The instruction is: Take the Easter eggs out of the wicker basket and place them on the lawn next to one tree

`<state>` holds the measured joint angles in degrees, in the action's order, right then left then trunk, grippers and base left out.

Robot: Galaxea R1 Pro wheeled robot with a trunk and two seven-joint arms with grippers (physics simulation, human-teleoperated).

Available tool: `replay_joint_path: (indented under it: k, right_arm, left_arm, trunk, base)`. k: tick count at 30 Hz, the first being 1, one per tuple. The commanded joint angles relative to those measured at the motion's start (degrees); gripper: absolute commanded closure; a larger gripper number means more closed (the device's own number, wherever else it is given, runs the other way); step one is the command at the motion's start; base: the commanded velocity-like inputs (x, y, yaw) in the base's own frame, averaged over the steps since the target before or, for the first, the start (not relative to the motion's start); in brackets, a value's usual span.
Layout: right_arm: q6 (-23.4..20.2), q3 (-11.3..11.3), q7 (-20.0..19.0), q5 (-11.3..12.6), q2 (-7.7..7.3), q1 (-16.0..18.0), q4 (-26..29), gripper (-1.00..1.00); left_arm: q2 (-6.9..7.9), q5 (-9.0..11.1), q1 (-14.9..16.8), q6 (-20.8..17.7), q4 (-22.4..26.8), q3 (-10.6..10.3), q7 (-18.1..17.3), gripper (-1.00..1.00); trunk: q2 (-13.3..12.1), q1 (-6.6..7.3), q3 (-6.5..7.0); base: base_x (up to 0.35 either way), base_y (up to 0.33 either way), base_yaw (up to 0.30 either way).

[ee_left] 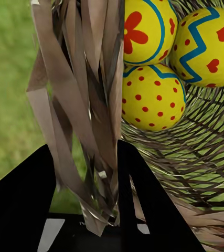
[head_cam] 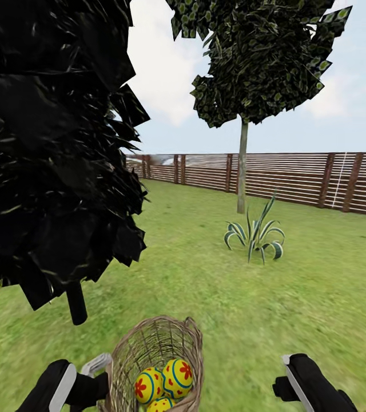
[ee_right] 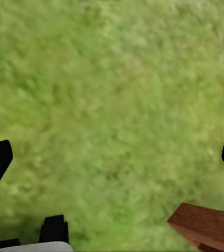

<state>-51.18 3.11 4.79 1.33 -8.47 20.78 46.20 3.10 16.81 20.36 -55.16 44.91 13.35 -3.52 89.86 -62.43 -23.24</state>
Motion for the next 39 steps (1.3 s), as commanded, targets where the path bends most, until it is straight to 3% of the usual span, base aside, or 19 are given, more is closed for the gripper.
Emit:
replay_joint_path:
  k: [1, 8, 19, 27, 39]
  right_arm:
    - [-0.24, 0.31, 0.31, 0.17, -0.04, 0.05, 0.03, -1.0]
    - [-0.24, 0.23, 0.31, 0.17, -0.05, 0.05, 0.04, -1.0]
    - [-0.24, 0.23, 0.31, 0.17, -0.14, 0.05, 0.04, -1.0]
    - [-0.24, 0.25, 0.32, 0.17, -0.06, 0.05, 0.04, -1.0]
    - [-0.24, 0.25, 0.31, 0.17, -0.08, 0.05, 0.04, -1.0]
  left_arm:
    - [-0.02, 0.77, 0.03, -0.3, 0.09, 0.18, -0.44, 1.0]
    - [-0.02, 0.77, 0.03, -0.3, 0.09, 0.18, -0.44, 1.0]
    - [-0.03, 0.77, 0.03, -0.36, 0.09, 0.18, -0.53, 1.0]
    - [-0.11, 0.77, 0.03, -0.38, 0.09, 0.18, -0.61, 1.0]
    - [-0.76, 0.77, 0.03, -0.3, 0.02, 0.18, -0.53, 1.0]
  trunk:
    - [0.03, -0.03, -0.05]
    - [0.03, -0.03, 0.09]
    - [0.03, -0.03, 0.31]
    - [0.03, -0.03, 0.36]
    - [0.03, -0.03, 0.99]
  base:
    - [0.328, -0.121, -0.287]
    - [0.302, -0.108, -0.287]
    - [0.039, -0.003, -0.286]
    - [0.322, 0.0, -0.051]
    - [0.329, 0.0, -0.256]
